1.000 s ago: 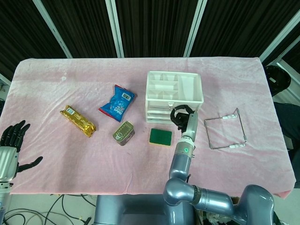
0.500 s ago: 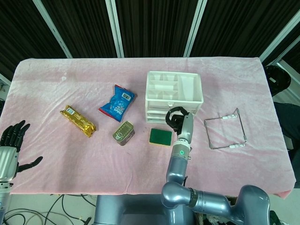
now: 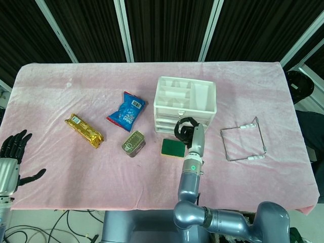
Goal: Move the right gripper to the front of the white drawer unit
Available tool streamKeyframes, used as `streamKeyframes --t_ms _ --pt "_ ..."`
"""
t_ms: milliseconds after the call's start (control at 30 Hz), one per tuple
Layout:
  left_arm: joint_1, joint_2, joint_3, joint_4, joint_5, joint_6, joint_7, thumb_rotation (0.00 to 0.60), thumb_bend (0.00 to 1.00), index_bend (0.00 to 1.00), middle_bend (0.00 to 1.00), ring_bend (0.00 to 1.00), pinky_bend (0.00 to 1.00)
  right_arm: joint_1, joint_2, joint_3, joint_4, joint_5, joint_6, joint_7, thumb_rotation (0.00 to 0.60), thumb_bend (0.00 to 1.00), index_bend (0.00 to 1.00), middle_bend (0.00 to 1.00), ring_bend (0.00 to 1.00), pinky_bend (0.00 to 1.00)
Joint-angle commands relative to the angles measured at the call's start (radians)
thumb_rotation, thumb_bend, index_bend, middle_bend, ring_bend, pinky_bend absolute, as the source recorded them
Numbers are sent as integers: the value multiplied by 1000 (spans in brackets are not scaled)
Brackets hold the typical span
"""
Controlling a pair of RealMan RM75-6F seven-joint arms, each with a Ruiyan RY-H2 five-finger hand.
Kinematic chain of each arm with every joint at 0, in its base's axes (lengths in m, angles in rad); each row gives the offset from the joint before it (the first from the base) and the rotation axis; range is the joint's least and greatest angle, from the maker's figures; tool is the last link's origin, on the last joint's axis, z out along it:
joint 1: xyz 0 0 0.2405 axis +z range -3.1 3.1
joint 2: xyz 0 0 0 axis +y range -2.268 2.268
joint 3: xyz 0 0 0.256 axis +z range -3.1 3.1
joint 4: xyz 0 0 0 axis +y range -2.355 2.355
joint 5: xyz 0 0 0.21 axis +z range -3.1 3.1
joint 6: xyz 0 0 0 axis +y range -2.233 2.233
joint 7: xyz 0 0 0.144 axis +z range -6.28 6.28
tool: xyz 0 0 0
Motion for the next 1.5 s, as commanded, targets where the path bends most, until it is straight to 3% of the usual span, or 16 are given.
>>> streamKeyframes --t_ms 33,300,467,733,1133,1300,1500 --pt "0 0 1 -1 1 0 0 600 33 0 0 0 0 7 0 -3 7 -23 3 -10 600 394 513 888 997 836" --pt "0 0 1 -2 1 -1 1 600 34 0 0 0 0 8 -8 10 13 -55 25 -21 600 394 511 888 997 836" --pt "1 0 2 -2 2 -1 2 600 33 0 0 0 0 0 -11 4 8 -58 22 -34 600 394 456 888 997 837" --pt "0 0 1 -3 -1 -2 2 600 33 0 0 0 0 10 -4 -57 29 -99 20 -102 600 394 402 890 1000 837" --pt "0 1 2 -3 0 -4 1 600 33 0 0 0 0 -17 -2 -118 0 -179 16 -88 600 395 447 890 1000 837" --pt "0 1 4 -1 4 -3 3 600 33 0 0 0 0 -59 31 -197 -55 -244 31 -92 600 397 516 888 994 837" --pt "2 0 6 1 10 3 7 600 33 0 0 0 0 -174 139 -359 -187 -332 60 -88 600 412 608 854 964 832"
